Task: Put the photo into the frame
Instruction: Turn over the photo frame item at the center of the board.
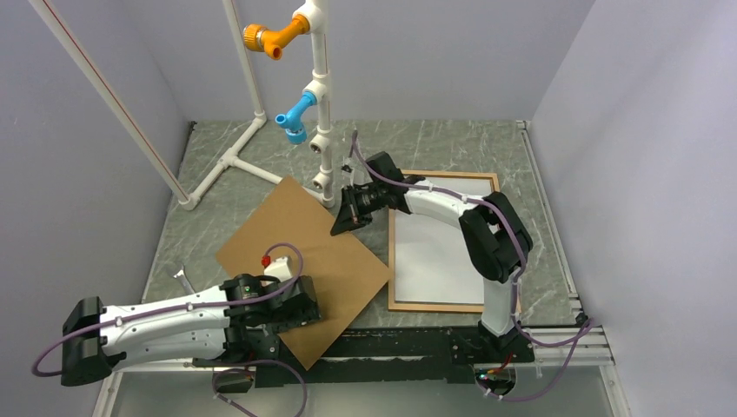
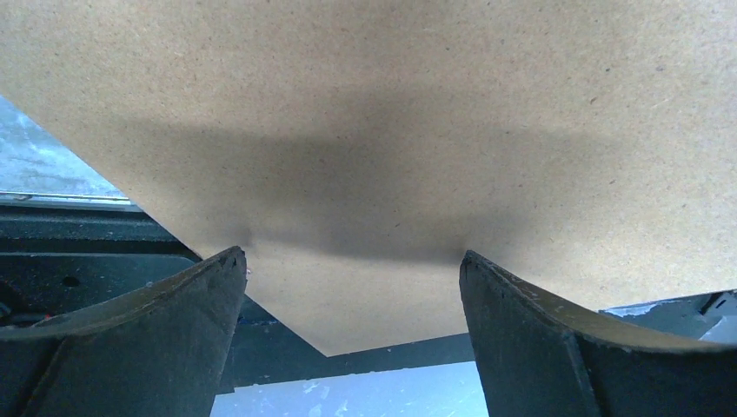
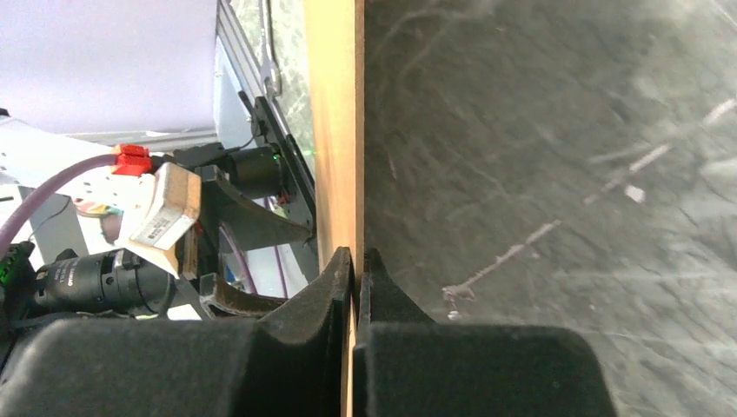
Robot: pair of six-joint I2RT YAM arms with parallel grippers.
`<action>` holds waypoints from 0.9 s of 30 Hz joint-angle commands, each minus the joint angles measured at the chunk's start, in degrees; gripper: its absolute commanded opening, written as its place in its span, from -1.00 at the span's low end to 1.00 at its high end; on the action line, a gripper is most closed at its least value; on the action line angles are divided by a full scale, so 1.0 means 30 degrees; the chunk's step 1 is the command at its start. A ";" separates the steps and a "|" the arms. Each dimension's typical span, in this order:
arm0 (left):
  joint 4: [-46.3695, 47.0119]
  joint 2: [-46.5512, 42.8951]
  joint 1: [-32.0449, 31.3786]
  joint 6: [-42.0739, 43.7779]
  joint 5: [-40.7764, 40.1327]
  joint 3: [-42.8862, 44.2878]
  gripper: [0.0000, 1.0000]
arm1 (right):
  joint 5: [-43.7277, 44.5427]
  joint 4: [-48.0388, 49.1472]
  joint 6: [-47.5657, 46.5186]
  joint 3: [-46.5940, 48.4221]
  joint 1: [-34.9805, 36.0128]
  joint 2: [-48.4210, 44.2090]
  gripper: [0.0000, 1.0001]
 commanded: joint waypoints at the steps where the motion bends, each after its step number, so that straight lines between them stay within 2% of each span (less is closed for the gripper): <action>1: -0.1180 -0.0964 -0.0083 -0.0587 -0.0885 0.0901 0.91 | 0.2058 -0.3853 -0.1497 0.1572 0.2272 -0.0560 -1.00; 9: -0.1519 -0.2350 -0.0083 -0.0870 -0.1241 0.1045 0.90 | 0.3768 -0.5975 -0.1637 0.2570 0.2916 -0.2264 -1.00; 20: -0.2066 -0.3384 -0.0083 -0.0834 -0.1859 0.1468 0.91 | 0.4501 -0.7206 -0.1327 0.2219 0.2928 -0.6717 -1.00; 27: -0.1869 -0.3893 -0.0083 -0.0842 -0.2063 0.1430 0.91 | 0.6080 -0.9973 -0.2337 0.2568 0.2955 -0.8510 -1.00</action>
